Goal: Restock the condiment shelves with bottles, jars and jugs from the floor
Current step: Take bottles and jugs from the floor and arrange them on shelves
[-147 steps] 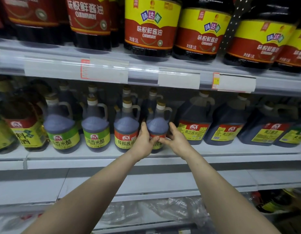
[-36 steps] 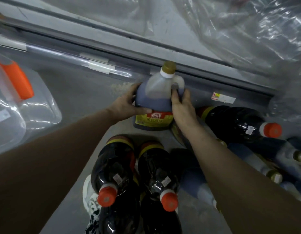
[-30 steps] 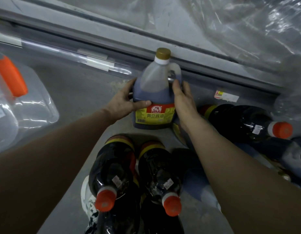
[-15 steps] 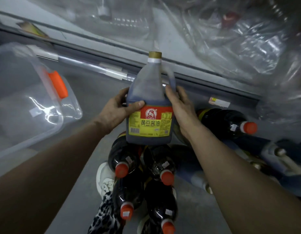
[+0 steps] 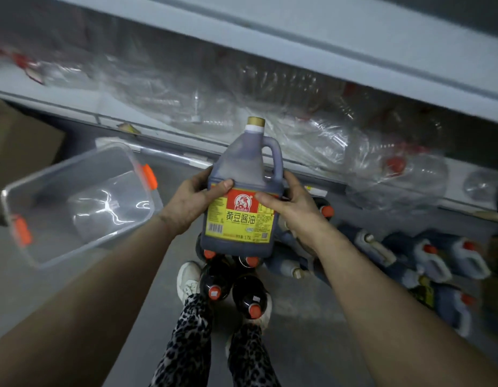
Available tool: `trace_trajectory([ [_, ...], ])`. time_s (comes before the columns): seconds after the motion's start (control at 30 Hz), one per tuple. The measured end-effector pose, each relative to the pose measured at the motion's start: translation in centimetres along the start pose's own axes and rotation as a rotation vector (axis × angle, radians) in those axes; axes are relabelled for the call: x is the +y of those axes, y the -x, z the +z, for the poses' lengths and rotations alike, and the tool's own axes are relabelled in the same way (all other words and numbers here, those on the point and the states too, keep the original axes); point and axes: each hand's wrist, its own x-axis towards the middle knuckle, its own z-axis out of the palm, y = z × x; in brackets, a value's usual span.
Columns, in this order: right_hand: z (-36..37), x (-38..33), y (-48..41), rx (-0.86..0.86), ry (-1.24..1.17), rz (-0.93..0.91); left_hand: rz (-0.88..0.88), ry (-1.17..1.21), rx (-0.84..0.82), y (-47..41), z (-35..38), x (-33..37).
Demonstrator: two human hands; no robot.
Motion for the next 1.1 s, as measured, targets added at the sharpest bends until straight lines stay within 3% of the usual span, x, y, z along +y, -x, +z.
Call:
trace_trajectory([
  [0.53, -3.4, -15.1, 20.9, 0.103, -0.123, -0.169, 0.148, -0.110, -0.155, 17.5, 5.5, 18.4],
  [1.1, -7.1, -28.7, 31.5, 0.228, -0.083, -0.466, 0.450, -0.319, -0.286, 24.3, 8.9, 34.8],
])
